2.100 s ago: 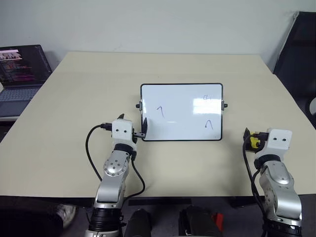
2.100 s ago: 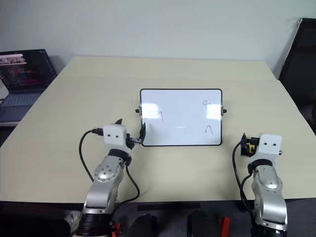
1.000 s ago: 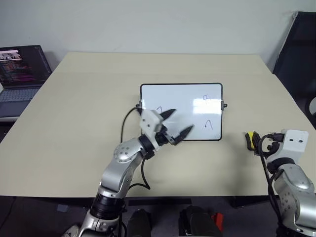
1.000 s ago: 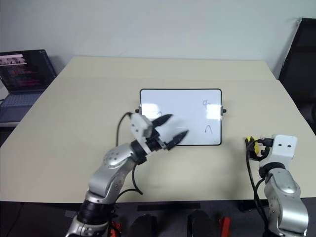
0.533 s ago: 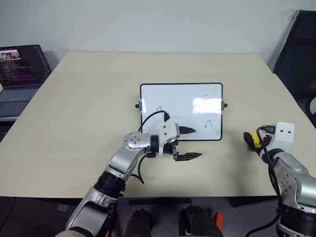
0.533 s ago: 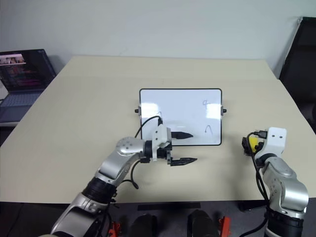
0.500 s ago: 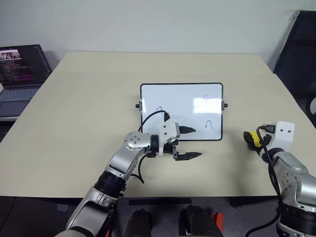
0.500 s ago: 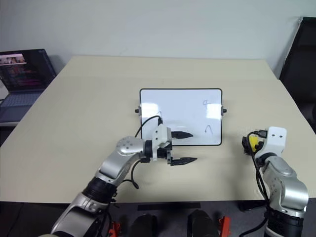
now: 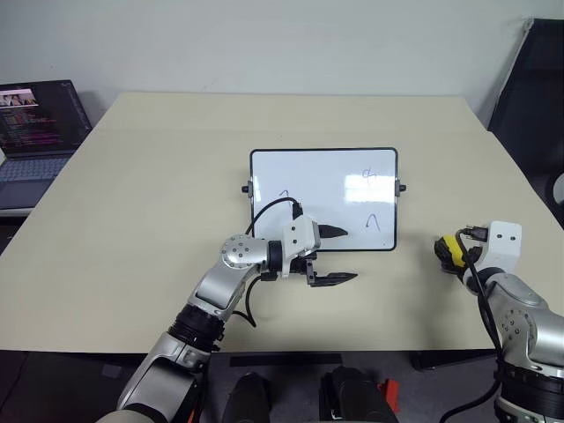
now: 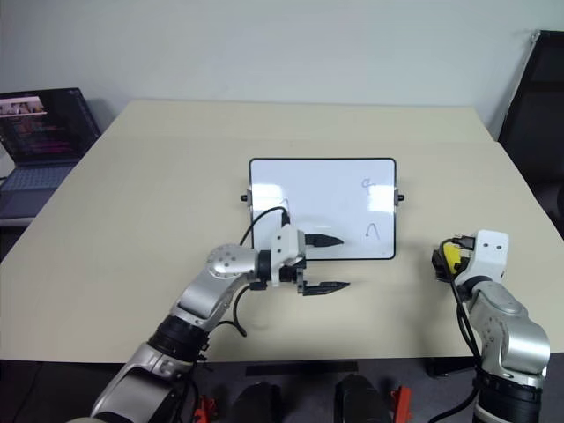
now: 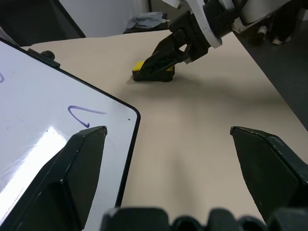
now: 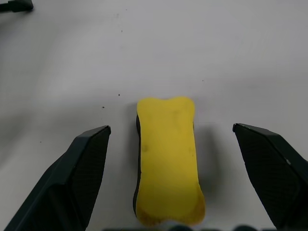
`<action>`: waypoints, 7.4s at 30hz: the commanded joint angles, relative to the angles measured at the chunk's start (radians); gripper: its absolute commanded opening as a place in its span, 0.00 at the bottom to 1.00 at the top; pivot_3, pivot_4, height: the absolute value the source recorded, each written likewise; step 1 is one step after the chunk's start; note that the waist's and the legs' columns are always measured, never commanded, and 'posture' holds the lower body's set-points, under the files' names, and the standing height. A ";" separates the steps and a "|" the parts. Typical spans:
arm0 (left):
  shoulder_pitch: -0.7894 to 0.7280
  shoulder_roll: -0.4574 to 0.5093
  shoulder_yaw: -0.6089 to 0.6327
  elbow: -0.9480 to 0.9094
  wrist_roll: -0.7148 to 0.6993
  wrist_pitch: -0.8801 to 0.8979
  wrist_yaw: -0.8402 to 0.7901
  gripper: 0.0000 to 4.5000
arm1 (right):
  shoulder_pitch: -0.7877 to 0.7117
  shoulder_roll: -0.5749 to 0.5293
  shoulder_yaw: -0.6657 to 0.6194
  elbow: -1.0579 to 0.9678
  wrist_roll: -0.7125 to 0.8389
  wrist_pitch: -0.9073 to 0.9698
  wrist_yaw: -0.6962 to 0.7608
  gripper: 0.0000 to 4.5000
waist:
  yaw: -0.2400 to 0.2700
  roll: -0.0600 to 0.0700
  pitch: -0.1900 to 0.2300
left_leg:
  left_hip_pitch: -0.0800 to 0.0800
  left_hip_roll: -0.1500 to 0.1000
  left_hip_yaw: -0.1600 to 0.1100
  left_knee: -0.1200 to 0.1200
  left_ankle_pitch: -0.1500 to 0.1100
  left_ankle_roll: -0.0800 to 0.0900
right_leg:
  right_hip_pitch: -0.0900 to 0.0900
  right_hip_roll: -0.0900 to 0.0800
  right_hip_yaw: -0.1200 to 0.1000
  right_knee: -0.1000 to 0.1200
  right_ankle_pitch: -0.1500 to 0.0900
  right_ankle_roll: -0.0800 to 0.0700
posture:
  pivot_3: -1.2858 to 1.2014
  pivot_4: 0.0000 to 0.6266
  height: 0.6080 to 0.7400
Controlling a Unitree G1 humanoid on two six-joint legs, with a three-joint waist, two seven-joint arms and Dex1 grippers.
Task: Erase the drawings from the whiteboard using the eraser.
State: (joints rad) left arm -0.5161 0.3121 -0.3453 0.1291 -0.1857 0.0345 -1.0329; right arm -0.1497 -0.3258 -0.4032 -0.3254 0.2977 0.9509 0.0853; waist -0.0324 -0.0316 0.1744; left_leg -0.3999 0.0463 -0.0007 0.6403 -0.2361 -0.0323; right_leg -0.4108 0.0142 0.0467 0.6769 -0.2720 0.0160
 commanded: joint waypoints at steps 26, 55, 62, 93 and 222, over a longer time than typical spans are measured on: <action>-0.033 -0.016 0.026 0.031 0.020 -0.069 0.024 1.00 | -0.030 0.002 -0.047 -0.003 0.015 -0.003 -0.018 0.96 | 0.000 0.000 0.000 | 0.000 0.000 0.000 0.000 0.000 0.000 | 0.000 0.000 0.000 0.000 0.000 0.000 | 0.52 0.24 1.00; -0.037 -0.019 0.031 0.051 0.032 -0.089 0.026 1.00 | -0.074 0.026 -0.073 0.003 0.066 0.013 -0.034 0.00 | 0.000 0.000 0.000 | 0.000 0.000 0.000 0.000 0.000 0.000 | 0.000 0.000 0.000 0.001 0.000 0.000 | 0.52 0.24 1.00; -0.039 -0.018 0.034 0.058 0.033 -0.092 0.024 1.00 | -0.069 0.005 -0.043 0.004 0.042 0.019 -0.039 0.00 | 0.000 0.000 0.000 | 0.000 0.000 0.000 0.000 0.000 0.000 | 0.000 0.000 0.000 0.001 0.000 0.000 | 0.52 0.24 1.00; -0.040 -0.012 0.038 0.065 0.042 -0.103 0.023 1.00 | -0.095 0.039 -0.041 0.027 0.049 0.036 -0.080 0.99 | 0.000 0.000 0.000 | 0.000 0.000 0.000 0.000 0.000 0.000 | 0.000 0.000 0.000 0.001 0.000 0.000 | 0.52 0.24 1.00; -0.126 -0.049 0.118 0.200 0.293 -0.255 0.469 1.00 | -0.451 0.000 0.383 0.261 -0.224 -0.331 0.144 0.21 | 0.001 0.000 0.000 | 0.000 0.000 0.001 0.003 0.000 0.000 | 0.000 -0.001 0.000 0.002 0.002 0.002 | 0.52 0.24 1.00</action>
State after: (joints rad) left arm -0.6282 0.2675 -0.2355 0.3709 0.1183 -0.2069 -0.5614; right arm -0.5911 -0.3075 -0.0073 -0.0599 0.0932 0.6136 0.2428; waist -0.0318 -0.0313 0.1748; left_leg -0.4000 0.0462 0.0001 0.6438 -0.2359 -0.0323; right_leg -0.4104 0.0137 0.0470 0.6792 -0.2701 0.0182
